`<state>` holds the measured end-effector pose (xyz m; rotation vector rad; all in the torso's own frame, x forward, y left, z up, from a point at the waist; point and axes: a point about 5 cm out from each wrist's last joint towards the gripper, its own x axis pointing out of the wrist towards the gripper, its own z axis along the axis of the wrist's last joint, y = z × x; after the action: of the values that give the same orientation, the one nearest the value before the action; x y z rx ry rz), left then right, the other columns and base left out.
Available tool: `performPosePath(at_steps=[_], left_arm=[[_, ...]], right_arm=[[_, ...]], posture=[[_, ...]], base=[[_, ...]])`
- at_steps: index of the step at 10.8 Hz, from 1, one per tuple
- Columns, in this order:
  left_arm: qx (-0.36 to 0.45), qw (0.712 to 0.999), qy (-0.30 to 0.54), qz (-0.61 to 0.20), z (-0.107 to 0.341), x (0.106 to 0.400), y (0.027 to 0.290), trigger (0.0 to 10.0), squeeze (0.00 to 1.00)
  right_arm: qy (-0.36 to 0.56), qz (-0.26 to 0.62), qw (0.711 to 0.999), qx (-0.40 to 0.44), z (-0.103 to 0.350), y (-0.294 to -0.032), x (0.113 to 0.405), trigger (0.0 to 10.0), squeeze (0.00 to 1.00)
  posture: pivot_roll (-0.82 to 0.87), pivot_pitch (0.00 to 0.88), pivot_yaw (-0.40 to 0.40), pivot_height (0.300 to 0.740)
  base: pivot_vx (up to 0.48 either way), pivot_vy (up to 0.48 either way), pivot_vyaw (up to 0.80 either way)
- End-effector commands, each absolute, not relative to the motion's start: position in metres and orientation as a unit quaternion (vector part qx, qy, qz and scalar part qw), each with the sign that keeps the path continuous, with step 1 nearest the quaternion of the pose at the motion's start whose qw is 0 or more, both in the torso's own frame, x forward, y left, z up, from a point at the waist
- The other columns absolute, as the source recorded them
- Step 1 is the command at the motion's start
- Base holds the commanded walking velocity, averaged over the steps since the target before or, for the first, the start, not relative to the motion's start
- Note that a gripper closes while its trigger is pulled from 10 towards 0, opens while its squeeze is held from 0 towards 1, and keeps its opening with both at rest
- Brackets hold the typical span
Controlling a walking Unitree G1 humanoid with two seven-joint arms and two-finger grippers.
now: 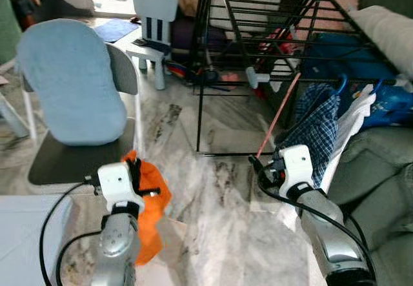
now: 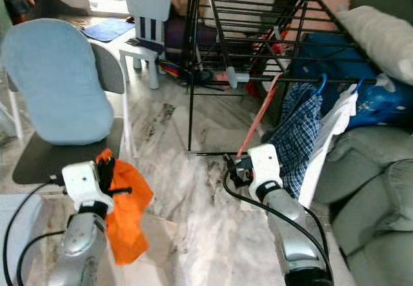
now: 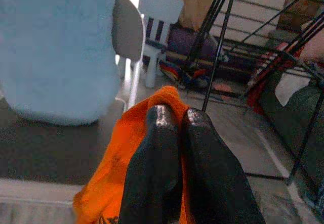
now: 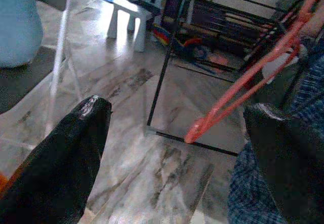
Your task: Hang hanger
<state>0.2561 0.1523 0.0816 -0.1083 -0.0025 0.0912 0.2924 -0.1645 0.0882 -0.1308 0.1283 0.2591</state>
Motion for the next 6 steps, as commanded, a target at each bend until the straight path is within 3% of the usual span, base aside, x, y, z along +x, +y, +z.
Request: performPosePath(at_steps=[1, 6], left_arm=[[-0.054, 0.998, -0.015, 0.035, 0.091, 0.259, 0.15, 10.0, 0.0], [-0.029, 0.999, -0.016, 0.031, 0.099, 0.262, 0.162, 10.0, 0.0]], right_arm=[[0.057, 0.107, 0.991, -0.064, 0.094, -0.175, 0.292, 10.0, 0.0], [0.043, 0.063, 0.996, -0.055, 0.099, -0.181, 0.293, 10.0, 0.0]], posture=[[-0.07, 0.0, -0.106, 0.74], [-0.08, 0.0, -0.053, 0.74]], base=[[0.0, 0.0, 0.0], [0.0, 0.0, 0.0]])
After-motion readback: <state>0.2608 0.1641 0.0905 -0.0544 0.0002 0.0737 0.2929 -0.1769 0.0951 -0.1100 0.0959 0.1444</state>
